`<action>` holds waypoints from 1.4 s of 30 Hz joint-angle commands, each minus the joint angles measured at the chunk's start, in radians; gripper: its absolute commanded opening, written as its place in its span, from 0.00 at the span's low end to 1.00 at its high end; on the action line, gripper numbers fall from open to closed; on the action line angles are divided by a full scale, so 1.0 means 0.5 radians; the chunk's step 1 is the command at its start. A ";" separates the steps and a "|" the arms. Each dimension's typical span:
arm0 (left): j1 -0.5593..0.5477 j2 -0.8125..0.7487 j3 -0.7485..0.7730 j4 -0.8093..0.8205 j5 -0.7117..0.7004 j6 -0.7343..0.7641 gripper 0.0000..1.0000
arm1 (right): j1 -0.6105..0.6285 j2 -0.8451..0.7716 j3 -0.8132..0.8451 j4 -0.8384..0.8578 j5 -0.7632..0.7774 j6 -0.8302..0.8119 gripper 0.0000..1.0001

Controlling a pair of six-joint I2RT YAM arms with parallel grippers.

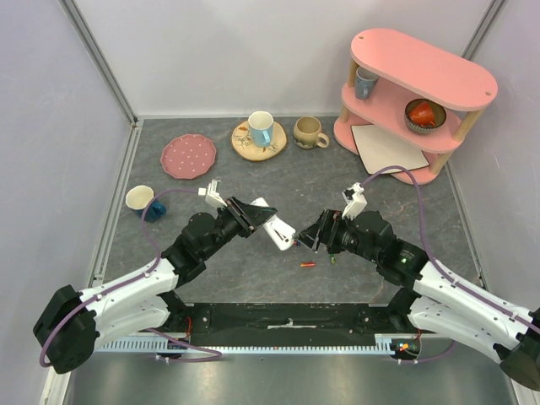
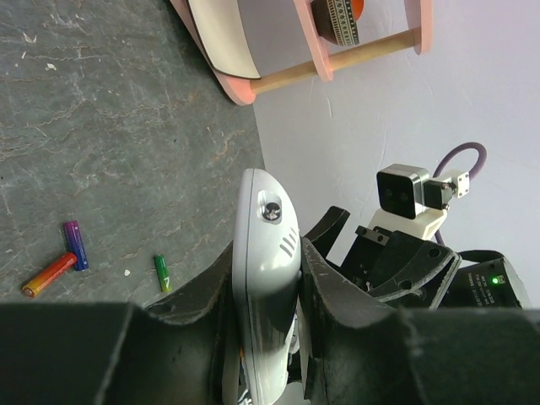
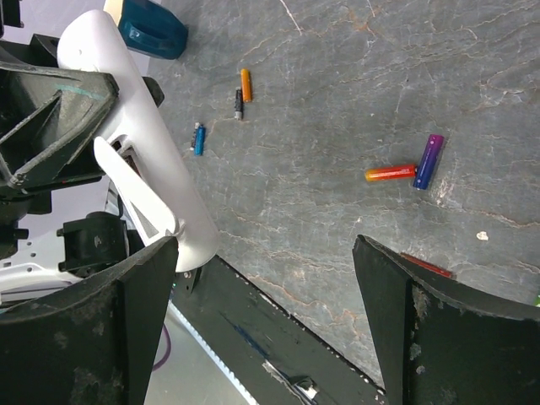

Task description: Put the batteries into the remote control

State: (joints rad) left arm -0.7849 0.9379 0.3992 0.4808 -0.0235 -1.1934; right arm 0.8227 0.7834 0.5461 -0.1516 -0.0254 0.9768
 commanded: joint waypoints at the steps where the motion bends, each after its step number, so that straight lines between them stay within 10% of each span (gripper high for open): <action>1: 0.011 0.014 0.048 0.103 0.035 -0.083 0.02 | -0.004 0.038 0.095 0.058 0.011 -0.021 0.93; 23: 0.045 -0.047 -0.022 0.051 0.001 -0.025 0.02 | -0.022 0.010 0.117 -0.049 0.152 -0.106 0.93; 42: 0.070 -0.375 -0.347 -0.072 -0.192 -0.015 0.02 | -0.035 -0.106 0.034 -1.196 1.118 0.212 0.92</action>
State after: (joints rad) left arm -0.7540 0.7753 0.2592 0.4221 -0.0891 -1.1973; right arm 0.8108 0.7559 0.5842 -0.6029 0.3958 0.9627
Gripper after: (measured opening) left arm 0.334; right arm 0.917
